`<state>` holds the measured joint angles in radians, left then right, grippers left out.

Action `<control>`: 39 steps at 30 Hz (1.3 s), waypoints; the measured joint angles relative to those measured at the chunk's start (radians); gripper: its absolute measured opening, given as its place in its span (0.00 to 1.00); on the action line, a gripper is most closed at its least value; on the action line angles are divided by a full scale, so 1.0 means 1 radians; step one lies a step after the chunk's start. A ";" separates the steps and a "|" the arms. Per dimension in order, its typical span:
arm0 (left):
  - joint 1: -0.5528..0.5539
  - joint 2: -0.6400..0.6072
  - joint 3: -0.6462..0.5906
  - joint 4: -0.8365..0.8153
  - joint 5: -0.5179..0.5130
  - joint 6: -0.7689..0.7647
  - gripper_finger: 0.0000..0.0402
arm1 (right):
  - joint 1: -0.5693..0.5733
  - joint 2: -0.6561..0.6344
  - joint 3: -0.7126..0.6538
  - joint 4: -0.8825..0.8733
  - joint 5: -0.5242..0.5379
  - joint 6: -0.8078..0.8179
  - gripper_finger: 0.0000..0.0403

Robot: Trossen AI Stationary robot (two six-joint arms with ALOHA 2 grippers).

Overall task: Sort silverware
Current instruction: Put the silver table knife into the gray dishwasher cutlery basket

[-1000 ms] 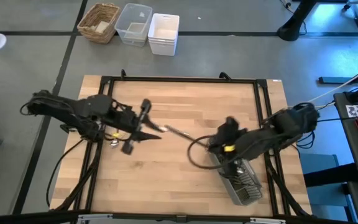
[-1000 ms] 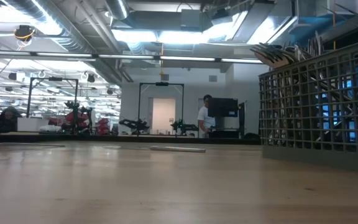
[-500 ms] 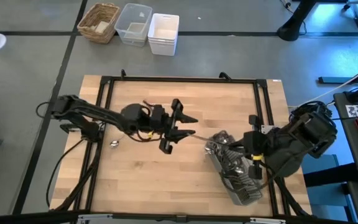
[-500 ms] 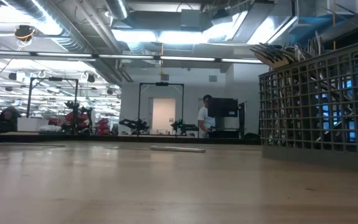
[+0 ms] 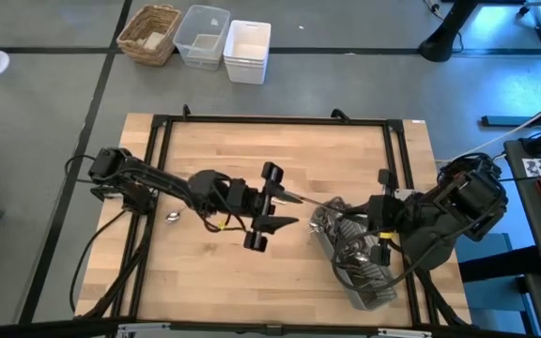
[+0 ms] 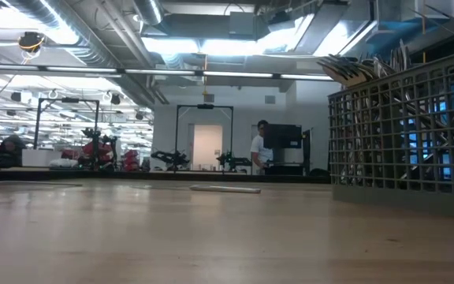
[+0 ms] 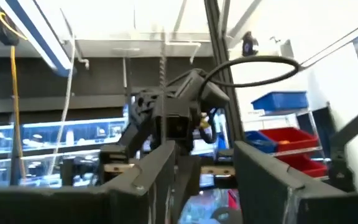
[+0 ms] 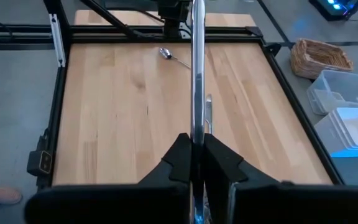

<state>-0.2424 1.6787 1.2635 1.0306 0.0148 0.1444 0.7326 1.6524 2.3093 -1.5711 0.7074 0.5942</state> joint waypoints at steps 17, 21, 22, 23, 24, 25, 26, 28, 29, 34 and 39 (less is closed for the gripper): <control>0.009 0.000 0.031 0.005 -0.005 -0.007 0.39 | 0.000 0.014 0.000 0.000 -0.027 0.002 0.05; 0.009 0.000 0.041 0.006 -0.014 0.025 0.39 | 0.000 0.031 0.000 0.004 -0.030 0.003 0.05; 0.009 0.000 0.041 0.005 -0.020 0.030 0.38 | 0.000 0.034 0.000 0.004 -0.031 0.002 0.05; 0.009 0.000 0.042 0.004 -0.025 0.036 0.38 | 0.000 0.035 0.000 0.004 -0.030 0.003 0.05; 0.009 0.000 0.042 -0.003 -0.029 0.039 0.37 | 0.000 0.037 0.000 0.006 -0.030 0.003 0.05; 0.009 0.000 0.042 -0.012 -0.030 0.039 0.35 | 0.000 0.039 0.000 0.007 -0.029 0.003 0.05; 0.009 0.000 0.042 -0.026 -0.030 0.039 0.33 | 0.000 0.040 0.000 0.007 -0.027 0.003 0.05; 0.009 0.000 0.042 -0.037 -0.030 0.039 0.26 | 0.000 0.042 0.000 0.006 -0.021 0.003 0.05; 0.009 0.000 0.042 -0.036 -0.030 0.039 0.22 | 0.000 0.043 0.000 0.006 -0.021 0.003 0.05; 0.004 0.000 0.042 -0.027 -0.029 0.039 0.02 | 0.000 0.043 0.000 0.004 -0.021 0.005 0.05; 0.004 0.000 0.042 -0.027 -0.030 0.038 0.01 | 0.000 0.043 0.000 0.006 -0.024 0.003 0.09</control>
<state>-0.2386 1.6791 1.3056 1.0035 -0.0147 0.1824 0.7326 1.6951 2.3093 -1.5655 0.6832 0.5977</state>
